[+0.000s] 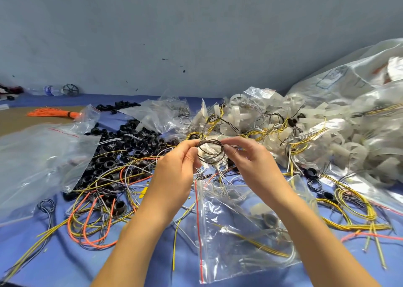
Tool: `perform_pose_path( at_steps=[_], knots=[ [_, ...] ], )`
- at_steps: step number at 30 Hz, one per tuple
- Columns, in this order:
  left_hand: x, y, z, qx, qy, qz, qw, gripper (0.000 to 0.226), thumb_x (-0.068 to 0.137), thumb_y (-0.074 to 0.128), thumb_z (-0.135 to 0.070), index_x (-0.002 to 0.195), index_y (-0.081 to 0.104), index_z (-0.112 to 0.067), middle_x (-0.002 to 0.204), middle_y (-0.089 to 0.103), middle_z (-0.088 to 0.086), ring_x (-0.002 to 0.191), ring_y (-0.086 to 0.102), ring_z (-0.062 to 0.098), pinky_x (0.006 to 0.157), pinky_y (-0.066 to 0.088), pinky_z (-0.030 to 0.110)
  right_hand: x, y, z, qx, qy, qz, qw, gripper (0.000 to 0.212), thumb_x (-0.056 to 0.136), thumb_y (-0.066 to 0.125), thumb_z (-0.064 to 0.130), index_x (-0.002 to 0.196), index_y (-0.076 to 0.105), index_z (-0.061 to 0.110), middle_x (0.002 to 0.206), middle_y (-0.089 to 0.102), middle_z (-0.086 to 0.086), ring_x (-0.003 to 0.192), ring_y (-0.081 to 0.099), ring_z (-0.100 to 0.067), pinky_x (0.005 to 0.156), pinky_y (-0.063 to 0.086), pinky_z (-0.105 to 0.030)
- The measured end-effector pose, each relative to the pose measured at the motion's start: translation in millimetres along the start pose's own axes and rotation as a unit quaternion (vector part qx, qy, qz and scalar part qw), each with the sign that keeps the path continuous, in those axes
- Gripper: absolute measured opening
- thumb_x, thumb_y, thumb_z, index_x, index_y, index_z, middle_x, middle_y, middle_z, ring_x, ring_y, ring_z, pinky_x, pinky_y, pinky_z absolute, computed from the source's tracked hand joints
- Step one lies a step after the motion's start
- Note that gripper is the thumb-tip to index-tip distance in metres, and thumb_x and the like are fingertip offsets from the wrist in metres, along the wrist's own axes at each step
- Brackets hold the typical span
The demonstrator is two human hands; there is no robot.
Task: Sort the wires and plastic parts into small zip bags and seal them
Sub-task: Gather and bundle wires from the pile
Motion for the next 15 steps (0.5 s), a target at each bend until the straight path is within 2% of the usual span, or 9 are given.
perform_pose_path(
  at_steps=[2, 4, 6, 9, 11, 15],
  knots=[
    [-1, -1, -1, 0.014, 0.016, -0.007, 1.000, 0.023, 0.102, 0.043, -0.027, 0.121, 0.056, -0.032, 0.073, 0.063, -0.014, 0.071, 0.059, 0.007, 0.070, 0.048, 0.031, 0, -4, -1, -0.066, -0.001, -0.011, 0.998, 0.014, 0.094, 0.060, 0.040, 0.090, 0.061, 0.053, 0.138, 0.053, -0.002, 0.134, 0.044, -0.011, 0.103, 0.035, -0.022],
    [-1, -2, -3, 0.031, 0.032, -0.023, 0.999, 0.020, 0.102, 0.043, -0.027, 0.120, 0.052, -0.032, 0.075, 0.064, -0.014, 0.073, 0.061, 0.007, 0.070, 0.048, 0.033, -1, -7, 1, -0.097, 0.005, -0.020, 0.995, 0.009, 0.093, 0.060, 0.042, 0.093, 0.064, 0.050, 0.151, 0.040, -0.008, 0.146, 0.026, -0.014, 0.099, 0.024, -0.018],
    [-2, -5, -6, 0.063, 0.049, -0.048, 0.996, 0.013, 0.102, 0.044, -0.029, 0.112, 0.052, -0.031, 0.074, 0.064, -0.014, 0.072, 0.062, 0.008, 0.069, 0.049, 0.037, -3, -11, 4, -0.123, -0.007, -0.035, 0.992, 0.011, 0.091, 0.060, 0.043, 0.096, 0.069, 0.041, 0.157, 0.029, -0.010, 0.146, 0.024, -0.019, 0.099, 0.023, -0.019],
    [-2, -11, -9, 0.142, 0.067, -0.076, 0.985, 0.013, 0.100, 0.042, -0.034, 0.103, 0.053, -0.027, 0.073, 0.064, -0.013, 0.070, 0.063, 0.019, 0.063, 0.049, 0.040, -6, -15, 11, -0.198, -0.037, -0.062, 0.978, 0.019, 0.091, 0.057, 0.046, 0.100, 0.071, 0.037, 0.160, 0.021, -0.007, 0.143, 0.027, -0.027, 0.110, 0.028, -0.037],
    [0, -16, -8, 0.171, 0.061, -0.085, 0.980, 0.017, 0.099, 0.041, -0.034, 0.102, 0.054, -0.024, 0.076, 0.065, -0.010, 0.071, 0.063, 0.024, 0.063, 0.048, 0.041, -7, -20, 16, -0.238, -0.053, -0.088, 0.966, 0.018, 0.092, 0.058, 0.042, 0.101, 0.071, 0.033, 0.160, 0.024, -0.006, 0.142, 0.029, -0.029, 0.110, 0.032, -0.045],
    [1, -32, -4, 0.224, 0.046, -0.127, 0.965, 0.019, 0.100, 0.040, -0.034, 0.102, 0.055, -0.023, 0.079, 0.066, -0.006, 0.072, 0.062, 0.031, 0.063, 0.047, 0.041, -7, -34, 19, -0.271, -0.074, -0.124, 0.952, 0.014, 0.093, 0.060, 0.036, 0.098, 0.071, 0.029, 0.156, 0.033, -0.002, 0.142, 0.029, -0.027, 0.109, 0.033, -0.049]
  ],
)
Point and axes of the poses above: each hand's wrist, its own x-axis towards the middle knuckle, its own y-axis out of the palm, z = x × y, the point moved 6 cm from there along x, towards the middle knuckle
